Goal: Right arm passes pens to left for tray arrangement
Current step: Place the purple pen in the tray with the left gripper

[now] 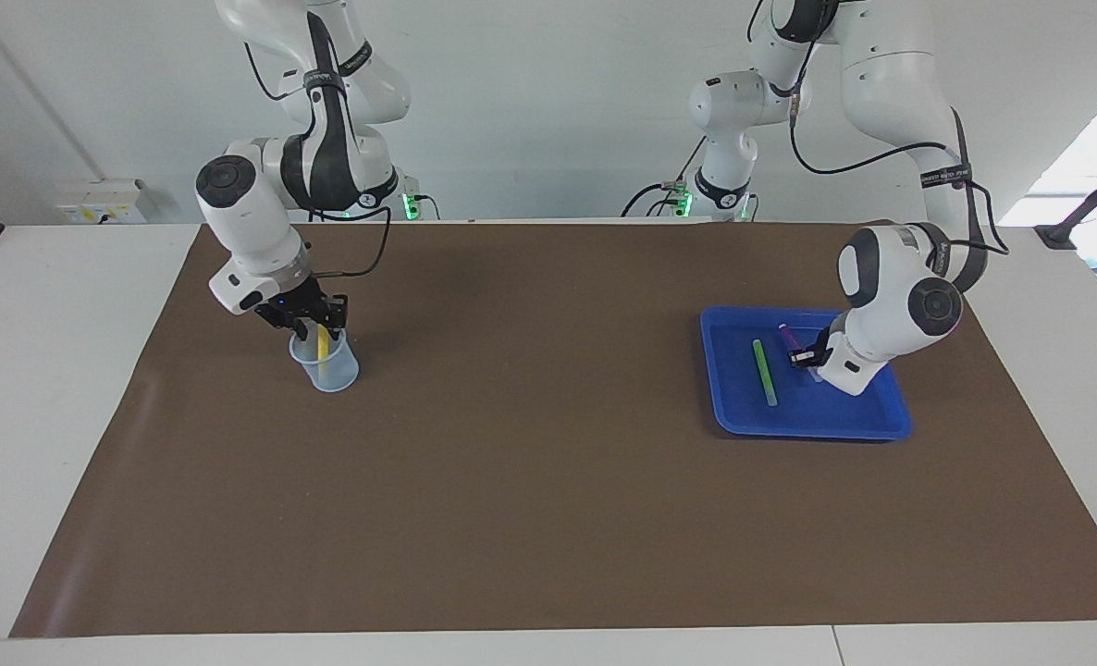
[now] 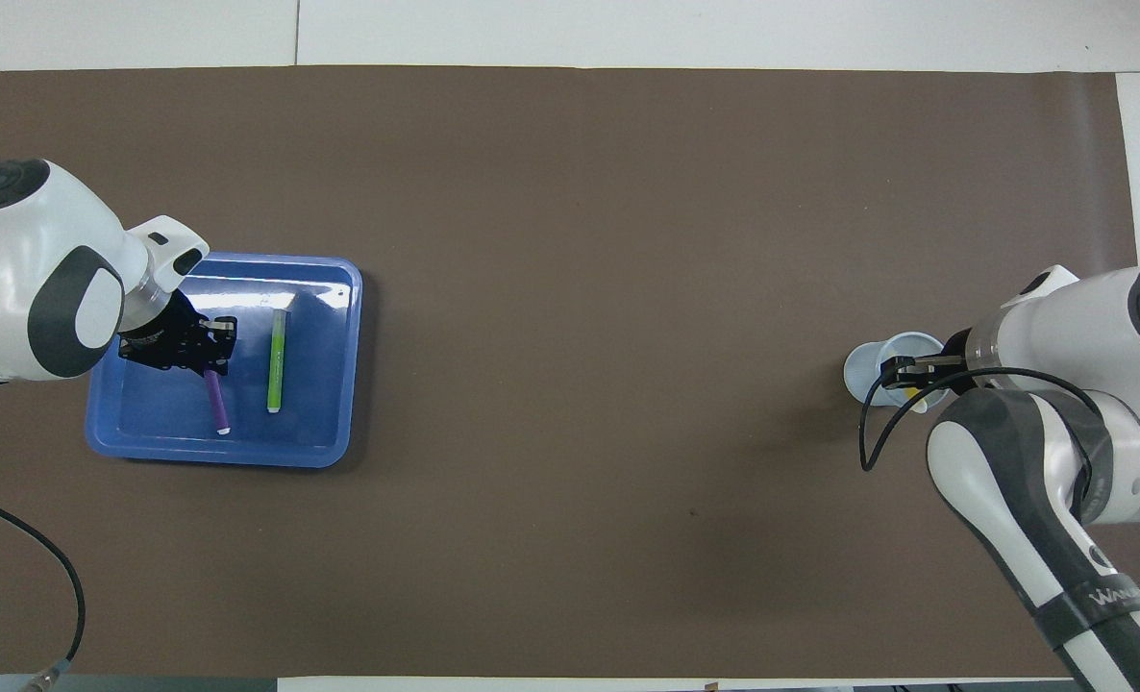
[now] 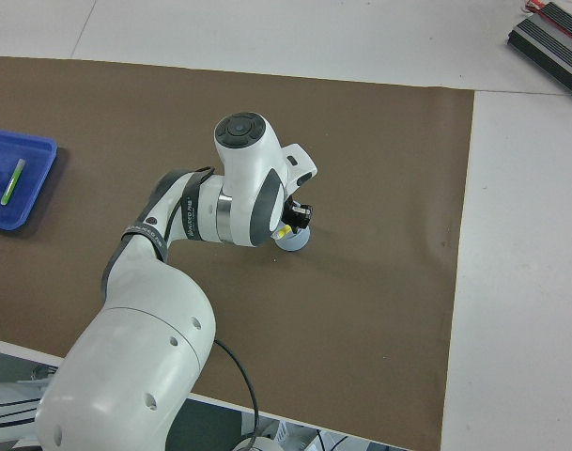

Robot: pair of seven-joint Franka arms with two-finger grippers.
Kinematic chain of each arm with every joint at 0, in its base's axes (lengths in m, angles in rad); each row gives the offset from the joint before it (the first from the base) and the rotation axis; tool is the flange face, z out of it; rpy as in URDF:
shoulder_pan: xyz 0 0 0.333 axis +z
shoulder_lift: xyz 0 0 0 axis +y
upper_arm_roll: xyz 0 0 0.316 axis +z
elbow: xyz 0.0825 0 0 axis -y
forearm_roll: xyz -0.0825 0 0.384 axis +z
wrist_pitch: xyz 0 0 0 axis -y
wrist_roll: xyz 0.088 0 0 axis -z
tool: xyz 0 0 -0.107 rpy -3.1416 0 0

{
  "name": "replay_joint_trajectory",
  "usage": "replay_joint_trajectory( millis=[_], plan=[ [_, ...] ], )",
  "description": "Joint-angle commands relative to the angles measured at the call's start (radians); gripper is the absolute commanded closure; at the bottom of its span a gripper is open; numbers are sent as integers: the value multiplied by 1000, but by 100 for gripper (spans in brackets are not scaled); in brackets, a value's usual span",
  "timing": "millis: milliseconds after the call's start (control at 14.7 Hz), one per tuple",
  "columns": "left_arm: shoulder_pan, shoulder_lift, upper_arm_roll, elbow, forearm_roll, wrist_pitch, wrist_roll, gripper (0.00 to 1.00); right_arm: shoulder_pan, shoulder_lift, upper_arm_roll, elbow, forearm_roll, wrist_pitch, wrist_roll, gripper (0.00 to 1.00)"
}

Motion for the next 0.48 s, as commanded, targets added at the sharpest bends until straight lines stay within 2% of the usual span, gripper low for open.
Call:
replay_joint_trajectory(
  millis=[0,68,136,205,273,409],
  plan=[
    [14,-6,1,-19,16,25,40,100,-8,-10,0,-15,-17,19,-14,60],
    [24,-4,1,-19,15,26,70,100,-8,-9,1,-14,-17,21,-14,61],
    [25,-6,1,-20,15,26,76,86,-8,-9,1,-14,-17,25,-14,63],
    [27,-4,1,-20,15,26,76,53,-8,-9,1,-15,-17,25,-14,63],
    [25,-6,1,-22,15,31,76,30,-8,-10,1,-18,-17,27,-14,63],
    [24,-6,1,-25,15,35,76,28,-8,-10,1,-18,-17,32,-14,63]
  ],
)
